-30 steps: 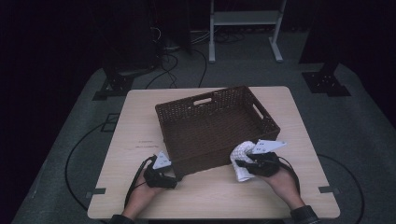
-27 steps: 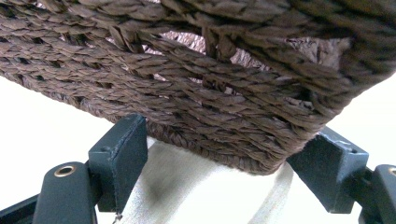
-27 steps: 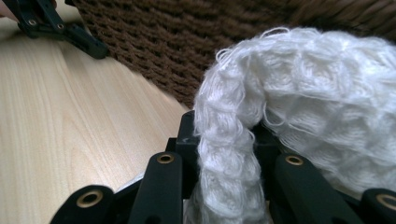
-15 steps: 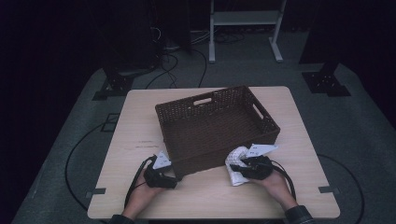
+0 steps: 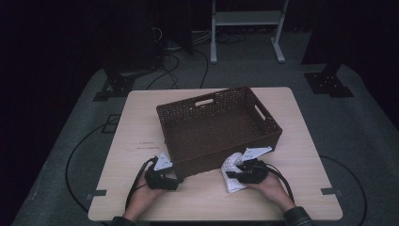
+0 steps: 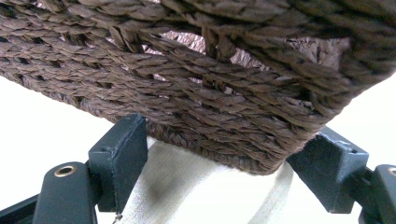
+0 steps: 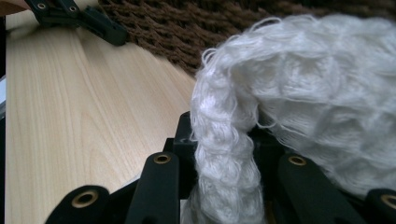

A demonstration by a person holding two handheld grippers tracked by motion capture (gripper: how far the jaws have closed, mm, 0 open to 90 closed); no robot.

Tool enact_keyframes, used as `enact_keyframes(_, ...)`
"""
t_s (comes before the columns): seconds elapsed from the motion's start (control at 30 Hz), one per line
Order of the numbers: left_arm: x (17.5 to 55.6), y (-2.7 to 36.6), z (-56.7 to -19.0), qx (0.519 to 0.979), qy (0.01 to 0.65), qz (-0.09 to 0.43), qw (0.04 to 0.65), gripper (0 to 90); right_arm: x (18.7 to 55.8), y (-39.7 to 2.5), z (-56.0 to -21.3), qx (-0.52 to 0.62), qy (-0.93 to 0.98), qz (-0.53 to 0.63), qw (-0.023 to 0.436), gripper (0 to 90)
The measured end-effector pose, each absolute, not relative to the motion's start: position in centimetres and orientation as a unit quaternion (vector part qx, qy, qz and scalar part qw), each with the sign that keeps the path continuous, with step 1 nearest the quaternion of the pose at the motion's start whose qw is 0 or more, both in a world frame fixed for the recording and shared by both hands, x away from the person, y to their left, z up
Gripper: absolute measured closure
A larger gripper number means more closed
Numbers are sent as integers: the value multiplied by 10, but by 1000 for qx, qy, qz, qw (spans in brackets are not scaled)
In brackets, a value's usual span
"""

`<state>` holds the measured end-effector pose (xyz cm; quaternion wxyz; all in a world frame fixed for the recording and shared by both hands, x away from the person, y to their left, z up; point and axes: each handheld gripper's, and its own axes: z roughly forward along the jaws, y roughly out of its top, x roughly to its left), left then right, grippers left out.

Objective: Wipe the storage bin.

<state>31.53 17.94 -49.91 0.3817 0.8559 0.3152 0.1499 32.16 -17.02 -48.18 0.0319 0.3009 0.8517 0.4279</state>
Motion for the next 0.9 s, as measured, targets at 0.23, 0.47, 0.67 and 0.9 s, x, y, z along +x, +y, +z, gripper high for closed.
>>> enact_keyframes(0.23,315,179,-499,856,315,150,382,217,316,-164,-463,268,854,443,58,696)
enact_keyframes(0.47,315,179,-499,856,315,150,382,216,312,-155,-437,238,842,478,74,698)
enact_keyframes(0.67,315,179,-499,856,315,150,382,217,313,-149,-427,228,839,488,75,699)
enact_keyframes(0.9,315,179,-499,856,315,150,382,217,313,-145,-437,227,843,483,72,704)
